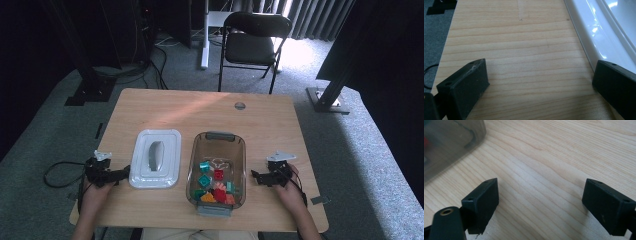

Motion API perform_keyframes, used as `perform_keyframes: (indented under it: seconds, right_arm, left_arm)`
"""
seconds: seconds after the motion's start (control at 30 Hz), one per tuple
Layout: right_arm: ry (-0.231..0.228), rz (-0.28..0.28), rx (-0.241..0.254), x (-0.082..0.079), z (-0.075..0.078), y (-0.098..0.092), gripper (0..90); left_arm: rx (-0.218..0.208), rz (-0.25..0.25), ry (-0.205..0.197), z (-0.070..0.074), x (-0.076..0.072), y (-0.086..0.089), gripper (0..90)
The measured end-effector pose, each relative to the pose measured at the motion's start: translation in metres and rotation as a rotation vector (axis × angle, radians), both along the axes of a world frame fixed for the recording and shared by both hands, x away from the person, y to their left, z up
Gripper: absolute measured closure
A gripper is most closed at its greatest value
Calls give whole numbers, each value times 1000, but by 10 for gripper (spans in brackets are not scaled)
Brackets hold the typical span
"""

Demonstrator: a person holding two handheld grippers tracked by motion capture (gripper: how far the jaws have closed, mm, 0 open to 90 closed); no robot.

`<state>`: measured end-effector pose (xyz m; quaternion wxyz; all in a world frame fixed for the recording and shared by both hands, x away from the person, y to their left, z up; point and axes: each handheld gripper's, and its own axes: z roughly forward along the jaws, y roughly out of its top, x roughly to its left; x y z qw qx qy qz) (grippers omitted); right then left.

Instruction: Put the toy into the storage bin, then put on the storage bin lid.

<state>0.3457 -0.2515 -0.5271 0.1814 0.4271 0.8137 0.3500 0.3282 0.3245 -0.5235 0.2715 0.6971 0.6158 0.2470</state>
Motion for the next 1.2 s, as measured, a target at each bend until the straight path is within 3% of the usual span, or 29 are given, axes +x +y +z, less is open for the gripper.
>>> perform_keyframes:
  seconds: [0.13, 0.33, 0.53, 0.63, 0.8, 0.9, 1.2]
  right_arm:
    - [1, -16, 0, -2, 0, -1, 136]
    - [4, -101, 4, -6, 0, -2, 131]
    - [4, -91, -1, -5, 0, -2, 122]
    - [3, -92, 0, -5, 0, -2, 124]
    - [2, -95, -1, -6, 0, -2, 124]
    - [2, -95, -1, -6, 0, -2, 124]
    - [2, -95, -1, -6, 0, -2, 124]
  left_arm:
    - [0, 25, -2, 0, -2, -1, 8]
    - [-1, 47, -2, 0, -3, -3, 8]
    - [-3, 40, -4, 0, -4, -3, 7]
    - [0, 6, -1, 0, -4, 0, 7]
    - [-19, 16, 14, 2, -4, 0, 9]
    - [-15, 1, 29, 13, -7, -4, 8]
    - [-35, -41, 23, 23, -11, -19, 8]
